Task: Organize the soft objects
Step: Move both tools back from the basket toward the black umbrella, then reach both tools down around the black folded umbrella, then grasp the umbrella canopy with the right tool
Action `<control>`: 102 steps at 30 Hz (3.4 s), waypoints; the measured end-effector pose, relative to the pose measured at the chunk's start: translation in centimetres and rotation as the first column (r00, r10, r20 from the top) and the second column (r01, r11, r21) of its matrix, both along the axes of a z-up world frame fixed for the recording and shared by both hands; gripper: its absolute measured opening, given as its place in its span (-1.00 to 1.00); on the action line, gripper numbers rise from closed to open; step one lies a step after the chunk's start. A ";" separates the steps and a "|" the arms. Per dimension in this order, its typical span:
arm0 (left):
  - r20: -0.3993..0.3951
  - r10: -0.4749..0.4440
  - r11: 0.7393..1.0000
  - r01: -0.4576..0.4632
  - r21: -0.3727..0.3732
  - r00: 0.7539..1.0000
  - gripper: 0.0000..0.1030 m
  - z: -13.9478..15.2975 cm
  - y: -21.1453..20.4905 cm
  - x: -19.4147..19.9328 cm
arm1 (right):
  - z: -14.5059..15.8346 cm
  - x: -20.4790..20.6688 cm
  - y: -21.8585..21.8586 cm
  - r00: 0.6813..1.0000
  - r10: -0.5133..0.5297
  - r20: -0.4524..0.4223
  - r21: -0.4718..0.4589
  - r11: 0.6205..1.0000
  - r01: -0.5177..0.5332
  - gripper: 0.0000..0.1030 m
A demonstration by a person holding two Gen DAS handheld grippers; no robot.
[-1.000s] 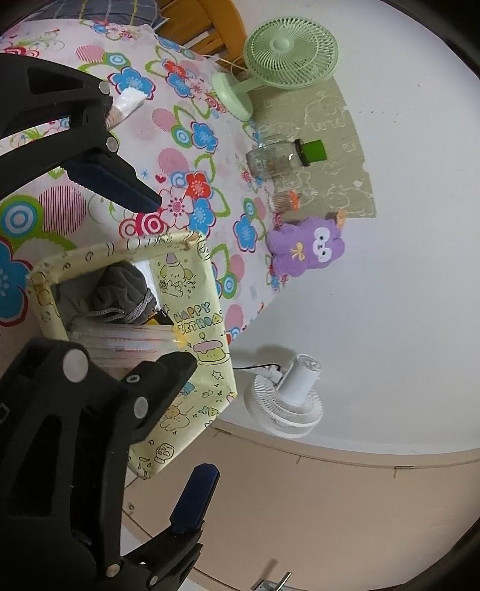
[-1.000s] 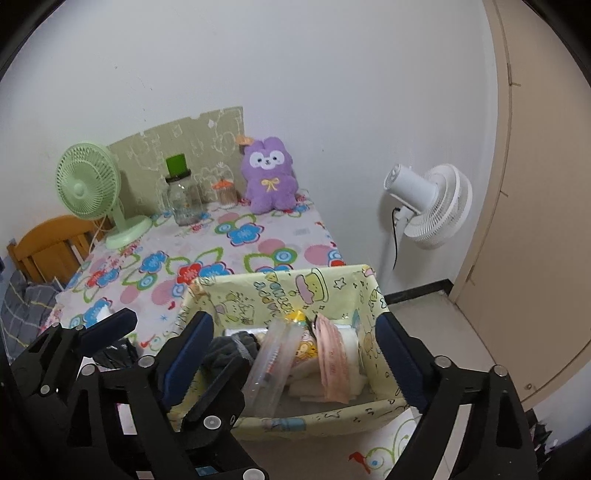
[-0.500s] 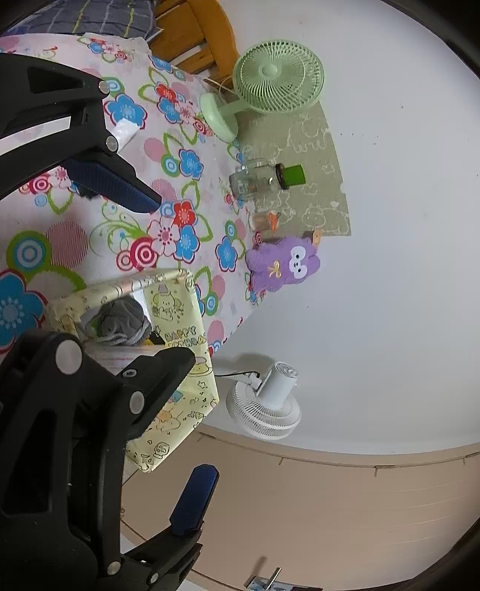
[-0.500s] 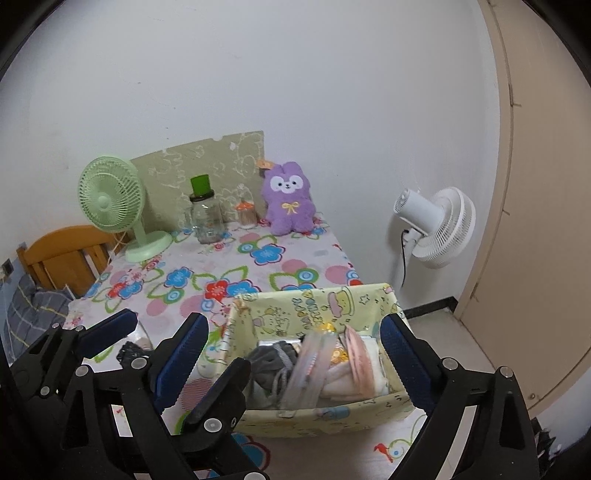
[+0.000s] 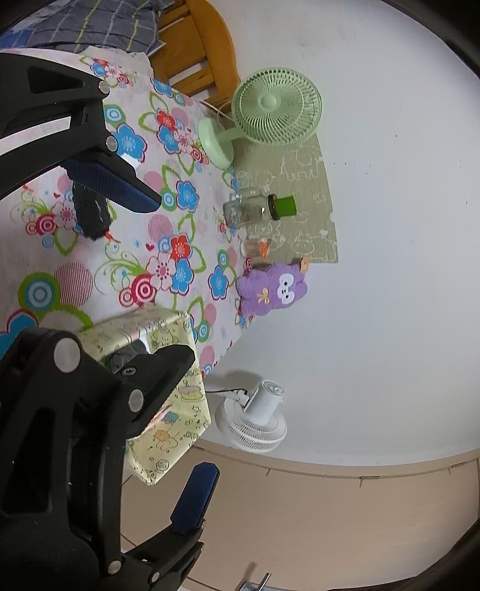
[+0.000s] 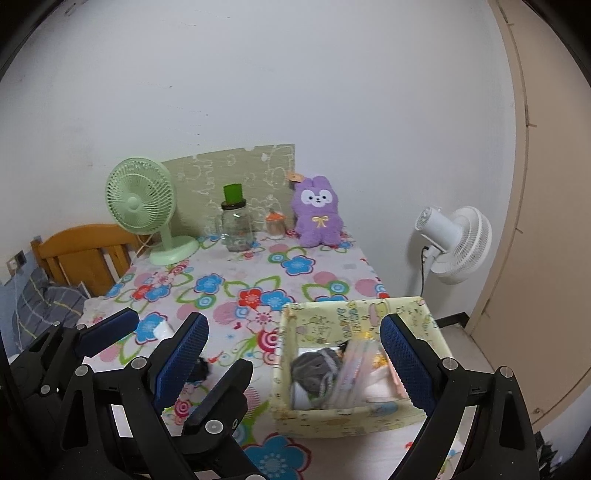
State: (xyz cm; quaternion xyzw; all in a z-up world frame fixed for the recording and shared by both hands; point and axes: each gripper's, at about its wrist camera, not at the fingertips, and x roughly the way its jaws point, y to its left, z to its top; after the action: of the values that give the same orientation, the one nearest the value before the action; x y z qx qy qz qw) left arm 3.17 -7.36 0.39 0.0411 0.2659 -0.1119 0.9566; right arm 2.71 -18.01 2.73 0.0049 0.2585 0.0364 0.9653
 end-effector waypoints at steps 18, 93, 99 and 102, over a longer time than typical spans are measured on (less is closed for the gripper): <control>-0.015 0.074 0.997 -0.074 -0.016 0.997 0.86 -1.2 5.0 0.2 | -1.4 1.1 5.1 0.997 0.070 -0.038 0.017 0.997 -0.069 0.86; -0.367 0.266 0.963 -0.265 0.053 0.892 0.86 -15.4 15.2 7.2 | -17.2 11.1 16.7 0.849 0.321 -0.420 0.069 0.944 -0.322 0.17; -0.371 0.270 0.962 -0.267 0.061 0.888 0.86 -15.4 14.9 7.1 | -17.0 10.7 16.5 0.844 0.334 -0.420 0.060 0.938 -0.342 -0.14; -0.366 0.272 0.962 -0.265 0.068 0.890 0.86 -15.2 14.6 7.0 | -16.9 10.5 16.2 0.844 0.341 -0.413 0.068 0.936 -0.345 -0.23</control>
State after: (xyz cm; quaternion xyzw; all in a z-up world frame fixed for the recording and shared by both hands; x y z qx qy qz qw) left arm 10.15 7.24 -14.79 -0.0101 0.4463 0.0178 0.8946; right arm 13.22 -1.84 -14.15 -0.0378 0.4562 0.2053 0.8650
